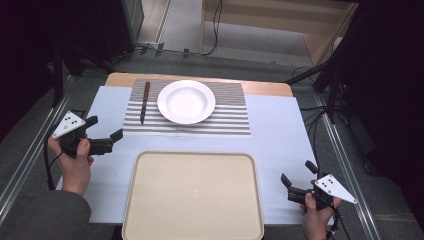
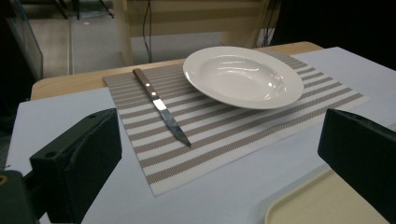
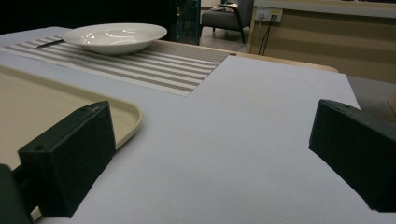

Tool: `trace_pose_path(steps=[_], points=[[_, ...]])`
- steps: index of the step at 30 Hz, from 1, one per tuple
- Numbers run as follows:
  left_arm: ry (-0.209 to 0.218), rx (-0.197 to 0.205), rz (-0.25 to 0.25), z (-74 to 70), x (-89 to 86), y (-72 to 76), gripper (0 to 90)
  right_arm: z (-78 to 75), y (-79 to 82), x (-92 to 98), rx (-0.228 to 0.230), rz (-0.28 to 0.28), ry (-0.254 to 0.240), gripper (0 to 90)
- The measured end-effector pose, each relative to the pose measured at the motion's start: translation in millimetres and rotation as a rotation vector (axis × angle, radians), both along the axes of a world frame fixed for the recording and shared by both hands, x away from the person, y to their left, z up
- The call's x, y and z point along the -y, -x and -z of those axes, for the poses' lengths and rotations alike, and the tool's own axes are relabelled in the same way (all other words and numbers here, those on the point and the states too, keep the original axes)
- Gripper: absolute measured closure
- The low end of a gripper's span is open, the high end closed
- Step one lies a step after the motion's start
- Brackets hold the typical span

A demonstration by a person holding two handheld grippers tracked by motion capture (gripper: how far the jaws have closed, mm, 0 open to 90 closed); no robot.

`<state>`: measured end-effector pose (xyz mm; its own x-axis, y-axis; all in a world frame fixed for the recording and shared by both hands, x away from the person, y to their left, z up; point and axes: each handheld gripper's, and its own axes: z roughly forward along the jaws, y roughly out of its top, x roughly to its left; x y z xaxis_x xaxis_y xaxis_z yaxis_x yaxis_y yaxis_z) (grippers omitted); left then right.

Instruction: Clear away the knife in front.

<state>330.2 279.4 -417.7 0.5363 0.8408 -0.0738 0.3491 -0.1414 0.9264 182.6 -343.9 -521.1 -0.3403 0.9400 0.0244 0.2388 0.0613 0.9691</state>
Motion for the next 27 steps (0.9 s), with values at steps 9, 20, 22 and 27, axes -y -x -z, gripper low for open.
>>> trace_pose_path(steps=[9, 20, 22, 27], points=[[0.002, 0.002, -0.003, -9.6, 10.8, -28.3, 0.0, 0.1, -0.6, 1.2, 0.006, -0.011, -0.007, 0.0], [0.011, -0.018, -0.002, -16.6, 21.1, -65.6, 0.0, 0.2, -0.4, 2.5, 0.008, -0.008, -0.02, 0.0], [0.011, -0.026, -0.004, -17.7, 22.3, -73.2, 0.0, 0.2, -0.4, 2.2, 0.005, -0.01, -0.022, 0.0], [0.002, -0.05, -0.003, -17.7, 27.6, -92.2, 0.0, 0.2, -0.7, 2.5, 0.008, -0.011, -0.019, 0.0]])
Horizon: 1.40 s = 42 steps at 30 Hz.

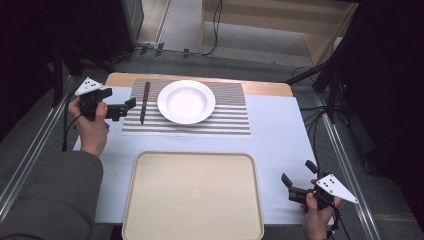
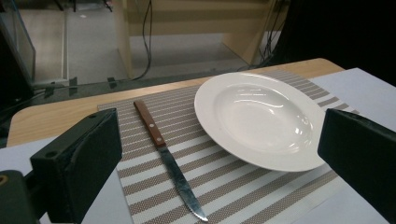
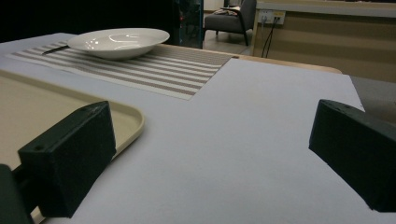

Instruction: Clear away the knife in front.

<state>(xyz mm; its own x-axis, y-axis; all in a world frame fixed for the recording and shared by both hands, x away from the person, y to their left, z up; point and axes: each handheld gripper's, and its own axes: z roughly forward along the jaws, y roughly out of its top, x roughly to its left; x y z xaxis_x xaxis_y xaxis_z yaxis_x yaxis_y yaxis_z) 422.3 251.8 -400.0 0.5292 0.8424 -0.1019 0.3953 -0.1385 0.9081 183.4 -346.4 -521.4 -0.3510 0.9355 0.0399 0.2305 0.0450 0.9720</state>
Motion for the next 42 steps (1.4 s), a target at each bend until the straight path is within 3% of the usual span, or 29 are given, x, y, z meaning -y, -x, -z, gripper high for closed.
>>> trace_pose_path(steps=[4, 5, 9, 10, 15, 16, 20, 22, 23, 25, 26, 27, 30, 35, 42], points=[[0.005, -0.033, 0.015, 0.7, 4.7, -15.0, 0.0, 0.0, 0.1, -0.2, 0.0, -0.003, -0.002, 0.0], [0.016, -0.057, 0.031, 1.6, 6.7, -23.6, 0.0, 0.1, -0.1, 0.3, 0.002, -0.004, -0.004, 0.0], [0.004, -0.081, 0.014, 2.7, 11.5, -35.9, 2.6, 0.2, 0.1, 0.3, -0.004, -0.004, -0.013, 0.0], [0.0, -0.109, 0.001, 4.1, 13.9, -44.5, 2.7, 0.3, 0.0, 0.2, -0.005, -0.003, -0.012, 0.0], [-0.008, -0.155, -0.036, 8.3, 18.2, -60.3, 8.0, 0.3, 0.1, 0.4, -0.004, -0.002, -0.012, 0.0], [-0.016, -0.188, -0.069, 10.4, 20.3, -68.5, 13.0, 0.3, 0.1, 0.4, -0.002, -0.002, -0.014, 0.0], [-0.033, -0.233, -0.084, 13.8, 24.4, -79.0, 20.4, 0.4, 0.0, 0.5, -0.002, -0.002, -0.014, 0.0], [-0.044, -0.294, -0.093, 17.4, 29.9, -88.8, 26.5, 0.4, 0.0, 0.8, -0.002, 0.0, -0.016, 0.0], [-0.065, -0.307, -0.102, 18.3, 32.1, -91.6, 28.7, 0.4, 0.0, 1.0, 0.0, -0.001, -0.016, 0.0], [-0.068, -0.316, -0.108, 19.4, 34.1, -94.2, 35.0, 0.4, 0.0, 1.0, 0.001, -0.001, -0.018, 0.0], [-0.087, -0.345, -0.126, 22.5, 37.8, -100.1, 36.3, 0.5, -0.1, 1.0, 0.001, -0.002, -0.018, 0.0], [-0.087, -0.345, -0.126, 22.5, 37.8, -100.1, 38.4, 0.5, -0.2, 1.0, 0.001, -0.003, -0.017, 0.0], [-0.114, -0.397, -0.151, 29.8, 42.6, -109.6, 43.4, 0.4, -0.4, 0.9, 0.001, -0.004, -0.016, 0.0], [-0.165, -0.448, -0.175, 46.2, 44.9, -125.4, 53.9, 0.5, -0.4, 0.5, 0.0, -0.008, -0.016, 0.0], [-0.182, -0.484, -0.203, 60.0, 48.4, -136.8, 63.2, 0.6, -1.4, -0.4, 0.001, -0.007, -0.008, 0.0]])
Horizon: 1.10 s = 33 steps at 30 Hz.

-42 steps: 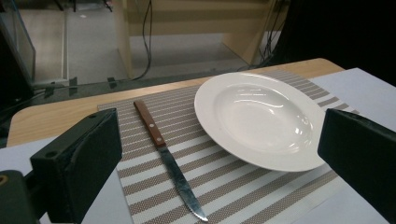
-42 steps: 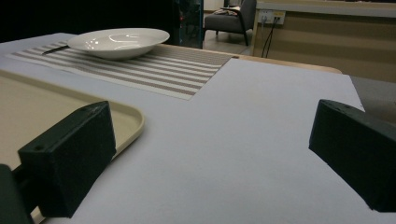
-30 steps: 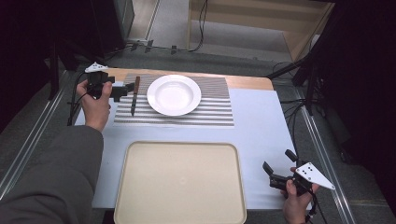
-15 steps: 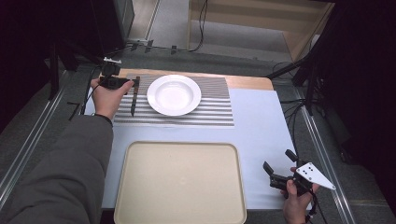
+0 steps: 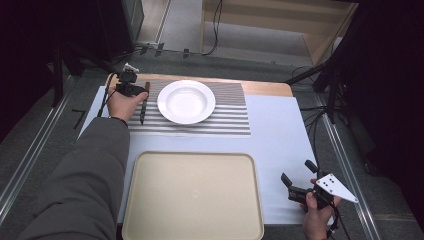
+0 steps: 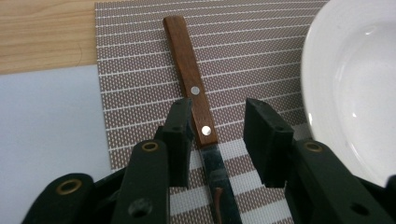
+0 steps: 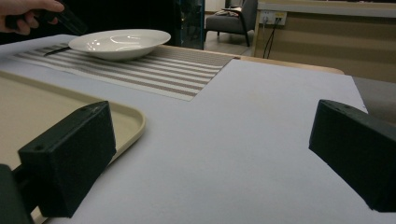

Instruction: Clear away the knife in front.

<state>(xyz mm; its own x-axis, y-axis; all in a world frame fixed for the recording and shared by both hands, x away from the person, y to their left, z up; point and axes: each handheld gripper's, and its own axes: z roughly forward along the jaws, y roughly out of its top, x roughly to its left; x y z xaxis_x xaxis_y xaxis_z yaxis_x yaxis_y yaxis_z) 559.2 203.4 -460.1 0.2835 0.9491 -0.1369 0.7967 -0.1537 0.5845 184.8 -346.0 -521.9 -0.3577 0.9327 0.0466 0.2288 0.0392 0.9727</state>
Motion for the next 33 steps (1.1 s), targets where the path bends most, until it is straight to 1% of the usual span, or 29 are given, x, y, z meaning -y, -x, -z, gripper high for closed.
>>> trace_pose_path(steps=[1, 3, 5, 7, 9, 11, 13, 16, 17, 18, 19, 22, 23, 25, 29, 33], points=[[0.006, 0.0, -0.005, 1.4, 0.4, -1.2, 64.4, 0.0, -0.1, 0.0, 0.002, 0.0, 0.001, 0.0], [-0.004, -0.005, -0.016, 4.6, 2.0, -2.9, 65.0, 0.0, 0.0, -0.1, 0.0, -0.001, 0.001, 0.0], [-0.031, -0.018, -0.018, 10.5, 4.1, -4.5, 65.5, 0.0, -0.1, -0.3, 0.0, 0.0, 0.001, 0.0], [-0.034, -0.018, -0.03, 12.8, 3.4, -5.5, 66.4, 0.1, -0.2, -0.2, 0.0, 0.0, 0.0, 0.0], [-0.037, -0.02, -0.032, 15.2, 3.9, -6.2, 67.4, 0.0, -0.2, 0.0, 0.0, -0.002, 0.0, 0.0], [-0.046, -0.032, -0.026, 18.7, 6.5, -6.5, 67.9, 0.1, -0.4, 0.3, 0.001, 0.0, 0.0, 0.0], [-0.07, -0.017, -0.027, 20.4, 10.3, -6.3, 68.0, 0.1, -0.5, 0.2, 0.001, -0.001, 0.001, 0.0], [-0.073, -0.014, -0.037, 20.7, 11.9, -6.9, 68.2, -0.1, -0.3, -0.1, -0.002, 0.0, 0.001, 0.0], [-0.091, -0.009, -0.047, 21.1, 13.2, -6.7, 68.2, 0.0, -0.4, -0.4, -0.003, 0.001, 0.001, 0.0], [-0.128, 0.005, -0.049, 22.1, 15.9, -5.5, 72.8, 0.0, -0.3, -0.5, -0.003, 0.001, 0.003, 0.0], [-0.128, 0.005, -0.049, 22.1, 15.9, -5.5, 74.3, 0.0, -0.3, -0.5, -0.003, 0.001, 0.003, 0.0], [-0.163, 0.017, -0.03, 22.2, 18.1, -3.4, 76.4, 0.1, -0.4, -0.7, -0.004, 0.002, 0.006, 0.0], [-0.163, 0.02, -0.02, 22.1, 17.6, -2.7, 76.5, 0.1, -0.4, -0.7, -0.004, 0.002, 0.006, 0.0], [-0.142, 0.02, -0.027, 22.4, 15.5, -1.5, 76.6, 0.2, -0.4, -0.6, -0.002, 0.002, 0.007, 0.0], [-0.127, 0.014, -0.018, 21.7, 13.3, -0.6, 76.7, 0.2, -0.7, -0.1, -0.001, 0.004, 0.007, 0.0], [-0.133, 0.005, -0.006, 19.9, 10.8, 1.3, 76.8, 0.2, -1.2, 0.6, 0.0, 0.005, 0.0, 0.0]])
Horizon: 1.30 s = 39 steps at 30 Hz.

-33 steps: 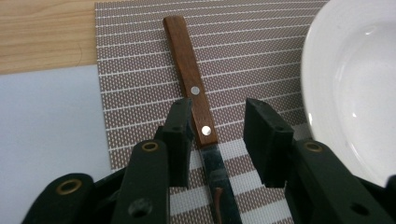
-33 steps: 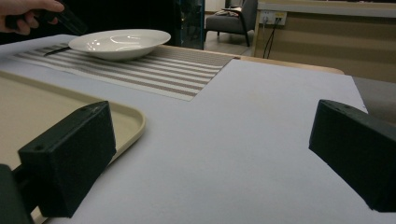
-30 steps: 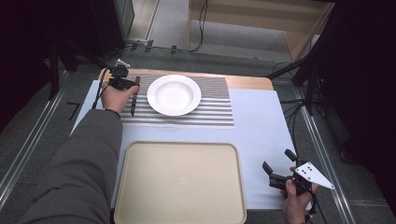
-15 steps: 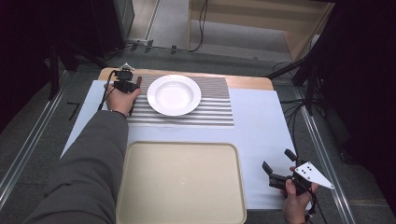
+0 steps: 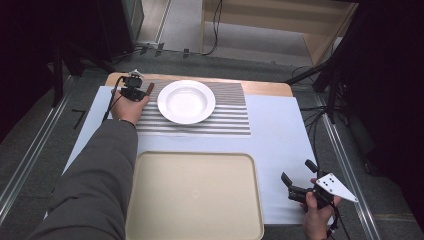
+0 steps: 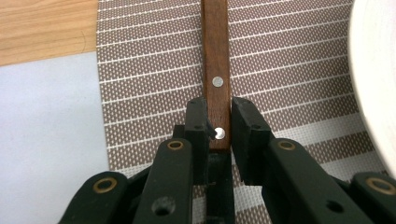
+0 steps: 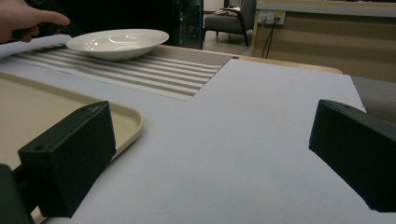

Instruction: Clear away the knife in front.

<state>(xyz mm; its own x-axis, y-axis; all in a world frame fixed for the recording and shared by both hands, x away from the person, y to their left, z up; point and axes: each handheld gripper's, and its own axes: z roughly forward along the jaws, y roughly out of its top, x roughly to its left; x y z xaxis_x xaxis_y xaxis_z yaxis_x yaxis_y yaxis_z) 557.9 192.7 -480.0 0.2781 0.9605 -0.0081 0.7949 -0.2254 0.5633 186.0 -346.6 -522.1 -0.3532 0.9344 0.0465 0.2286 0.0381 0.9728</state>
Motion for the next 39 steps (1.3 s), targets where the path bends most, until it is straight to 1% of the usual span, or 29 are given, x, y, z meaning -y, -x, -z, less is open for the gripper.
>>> trace_pose_path(steps=[4, 7, 10, 11, 12, 13, 15, 16, 17, 18, 19, 21, 23, 26, 28, 29, 30, 32, 33, 35, 36, 38, 39], points=[[0.02, 0.009, 0.0, -4.5, -4.6, 4.1, 76.8, 0.0, -0.4, 0.2, 0.002, 0.0, 0.003, 0.0], [0.025, 0.009, 0.006, -7.4, -6.3, 6.1, 76.8, 0.0, -0.5, 0.1, 0.003, 0.0, 0.003, 0.0], [0.036, 0.022, 0.012, -14.3, -9.1, 11.0, 76.8, -0.2, -0.5, -0.2, -0.003, 0.001, 0.002, 0.0], [0.036, 0.022, 0.012, -14.3, -9.1, 11.0, 76.8, -0.2, -0.5, -0.2, -0.003, 0.001, 0.002, 0.0], [0.042, 0.03, 0.011, -18.4, -10.9, 13.8, 76.8, -0.1, -0.7, -0.4, -0.002, 0.002, 0.002, 0.0], [0.042, 0.03, 0.011, -18.4, -10.9, 13.8, 76.8, -0.1, -0.7, -0.4, -0.002, 0.002, 0.002, 0.0], [0.051, 0.032, 0.017, -22.2, -12.7, 16.8, 76.8, -0.1, -0.7, -0.5, -0.003, 0.002, 0.002, 0.0], [0.054, 0.039, 0.019, -26.0, -13.2, 20.6, 76.8, -0.1, -0.9, -0.5, -0.002, 0.001, 0.005, 0.0], [0.054, 0.039, 0.019, -26.0, -13.2, 20.6, 76.8, -0.1, -0.9, -0.5, -0.002, 0.001, 0.005, 0.0], [0.062, 0.045, 0.022, -29.7, -13.8, 24.7, 76.8, -0.1, -0.8, -0.9, -0.005, -0.001, 0.005, 0.0], [0.062, 0.045, 0.022, -29.7, -13.8, 24.7, 76.8, -0.1, -0.8, -0.9, -0.005, -0.001, 0.005, 0.0], [0.066, 0.047, 0.027, -33.3, -14.7, 29.4, 76.8, 0.0, -0.8, -0.9, -0.002, -0.002, 0.009, 0.0], [0.082, 0.051, 0.029, -36.2, -15.6, 34.1, 76.8, 0.1, -0.8, -1.1, -0.002, -0.001, 0.009, 0.0], [0.089, 0.053, 0.04, -40.6, -16.2, 41.4, 76.8, 0.0, -0.7, -1.2, -0.001, 0.0, 0.013, 0.0], [0.105, 0.053, 0.044, -43.5, -16.8, 46.3, 76.8, 0.0, -0.6, -1.5, -0.002, -0.001, 0.017, 0.0], [0.103, 0.053, 0.052, -45.8, -16.1, 51.6, 76.7, 0.0, -0.6, -1.6, -0.003, 0.0, 0.017, 0.0], [0.103, 0.053, 0.052, -45.8, -16.1, 51.6, 76.7, 0.0, -0.6, -1.6, -0.003, 0.0, 0.017, 0.0], [0.106, 0.051, 0.069, -48.6, -15.2, 59.8, 76.8, 0.0, -0.5, -1.8, -0.005, 0.0, 0.02, 0.0], [0.106, 0.051, 0.069, -48.6, -15.2, 59.8, 76.8, 0.0, -0.5, -1.8, -0.005, 0.0, 0.02, 0.0], [0.12, 0.055, 0.075, -50.3, -15.4, 65.6, 76.7, 0.0, -0.5, -1.9, -0.006, 0.001, 0.02, 0.0], [0.121, 0.056, 0.079, -51.1, -15.4, 68.7, 76.7, 0.0, -0.5, -2.1, -0.007, 0.002, 0.022, 0.0], [0.143, 0.053, 0.084, -51.8, -16.2, 74.6, 76.7, 0.1, -0.6, -2.2, -0.006, 0.002, 0.023, 0.0], [0.148, 0.051, 0.084, -52.1, -16.6, 77.6, 76.8, 0.1, -0.6, -2.3, -0.007, 0.002, 0.025, 0.0]])
